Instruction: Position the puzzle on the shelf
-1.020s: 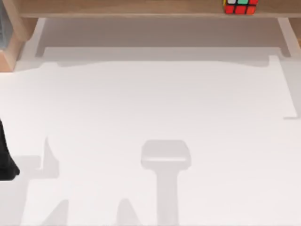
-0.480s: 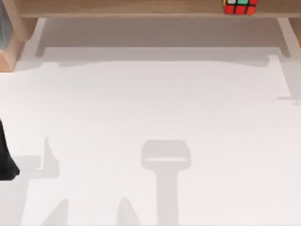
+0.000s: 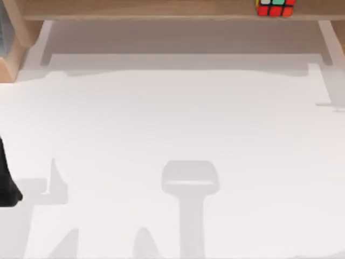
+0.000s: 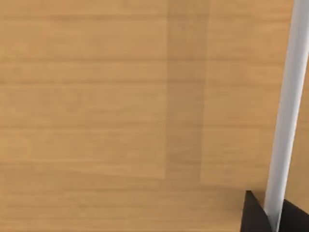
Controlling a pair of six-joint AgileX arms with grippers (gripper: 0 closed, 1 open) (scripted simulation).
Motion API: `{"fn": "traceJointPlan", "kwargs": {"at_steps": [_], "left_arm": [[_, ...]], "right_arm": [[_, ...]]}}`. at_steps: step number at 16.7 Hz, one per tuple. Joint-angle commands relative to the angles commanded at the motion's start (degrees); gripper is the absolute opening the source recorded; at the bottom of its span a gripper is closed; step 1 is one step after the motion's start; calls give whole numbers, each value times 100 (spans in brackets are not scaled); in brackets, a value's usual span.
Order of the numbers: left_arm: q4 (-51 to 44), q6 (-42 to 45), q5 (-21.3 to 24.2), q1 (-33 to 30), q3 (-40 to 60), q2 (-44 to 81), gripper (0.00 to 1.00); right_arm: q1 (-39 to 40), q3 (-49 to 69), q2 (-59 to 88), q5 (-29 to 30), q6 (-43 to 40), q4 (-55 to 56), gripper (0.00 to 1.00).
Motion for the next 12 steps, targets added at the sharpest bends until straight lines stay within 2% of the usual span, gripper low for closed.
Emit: {"fn": "traceJointPlan", "kwargs": {"at_steps": [6, 12], "left_arm": [[0, 0, 0, 0, 0, 0, 100], [0, 0, 0, 0, 0, 0, 100]], "right_arm": [[387, 1128, 466, 379, -9, -651, 0], [392, 1187, 483, 409, 9, -718, 0]]}}
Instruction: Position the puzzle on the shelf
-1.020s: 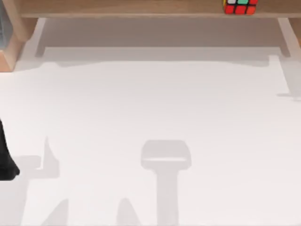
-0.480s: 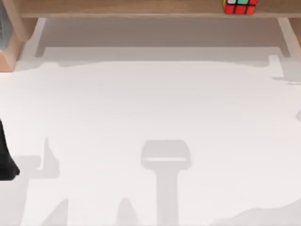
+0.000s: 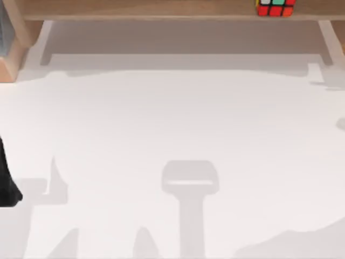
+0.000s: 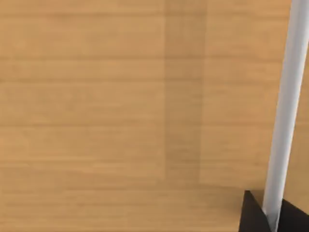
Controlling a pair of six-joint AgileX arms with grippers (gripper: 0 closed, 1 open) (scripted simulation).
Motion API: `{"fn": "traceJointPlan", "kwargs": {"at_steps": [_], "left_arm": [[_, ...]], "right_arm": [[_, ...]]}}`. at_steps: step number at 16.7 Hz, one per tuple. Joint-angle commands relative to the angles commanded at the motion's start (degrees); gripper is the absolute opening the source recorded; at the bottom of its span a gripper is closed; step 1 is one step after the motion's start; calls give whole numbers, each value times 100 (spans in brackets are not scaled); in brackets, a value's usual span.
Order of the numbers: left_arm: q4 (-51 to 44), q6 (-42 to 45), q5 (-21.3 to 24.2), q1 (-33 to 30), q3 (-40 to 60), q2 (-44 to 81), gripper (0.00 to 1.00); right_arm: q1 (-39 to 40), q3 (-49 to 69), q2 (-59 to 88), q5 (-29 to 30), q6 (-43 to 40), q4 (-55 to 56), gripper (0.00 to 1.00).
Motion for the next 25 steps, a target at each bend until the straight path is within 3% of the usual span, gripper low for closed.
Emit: {"fn": "traceJointPlan", "kwargs": {"at_steps": [8, 13, 25], "left_arm": [[0, 0, 0, 0, 0, 0, 100], [0, 0, 0, 0, 0, 0, 100], [0, 0, 0, 0, 0, 0, 100]], "right_arm": [[329, 1480, 663, 329, -17, -795, 0], [367, 1604, 718, 370, -5, -890, 0], [367, 1604, 718, 370, -5, -890, 90]]}}
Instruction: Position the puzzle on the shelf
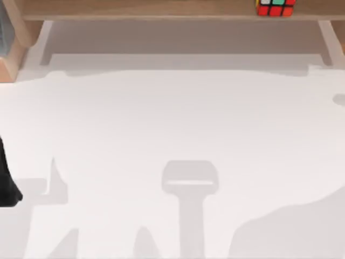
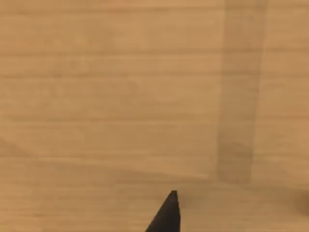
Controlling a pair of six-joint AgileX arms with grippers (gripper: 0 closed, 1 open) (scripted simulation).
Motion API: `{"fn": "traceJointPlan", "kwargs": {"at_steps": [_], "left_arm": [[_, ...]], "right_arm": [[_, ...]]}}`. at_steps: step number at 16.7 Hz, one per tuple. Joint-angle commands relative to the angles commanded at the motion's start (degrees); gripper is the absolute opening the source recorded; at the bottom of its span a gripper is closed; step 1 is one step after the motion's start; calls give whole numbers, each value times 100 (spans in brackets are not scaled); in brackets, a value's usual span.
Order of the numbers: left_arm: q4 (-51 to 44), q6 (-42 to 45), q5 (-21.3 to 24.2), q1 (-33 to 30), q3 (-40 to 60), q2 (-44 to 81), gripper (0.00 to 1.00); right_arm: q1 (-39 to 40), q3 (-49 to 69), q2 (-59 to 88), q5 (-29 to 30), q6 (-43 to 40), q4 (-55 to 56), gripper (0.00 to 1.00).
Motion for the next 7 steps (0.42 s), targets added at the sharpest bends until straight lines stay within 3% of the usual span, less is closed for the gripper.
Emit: {"fn": "traceJointPlan", "kwargs": {"at_steps": [2, 7], "left_arm": [[0, 0, 0, 0, 0, 0, 100], [0, 0, 0, 0, 0, 0, 100]], "right_arm": [[0, 0, 0, 0, 0, 0, 100], [0, 0, 0, 0, 0, 0, 100]]}}
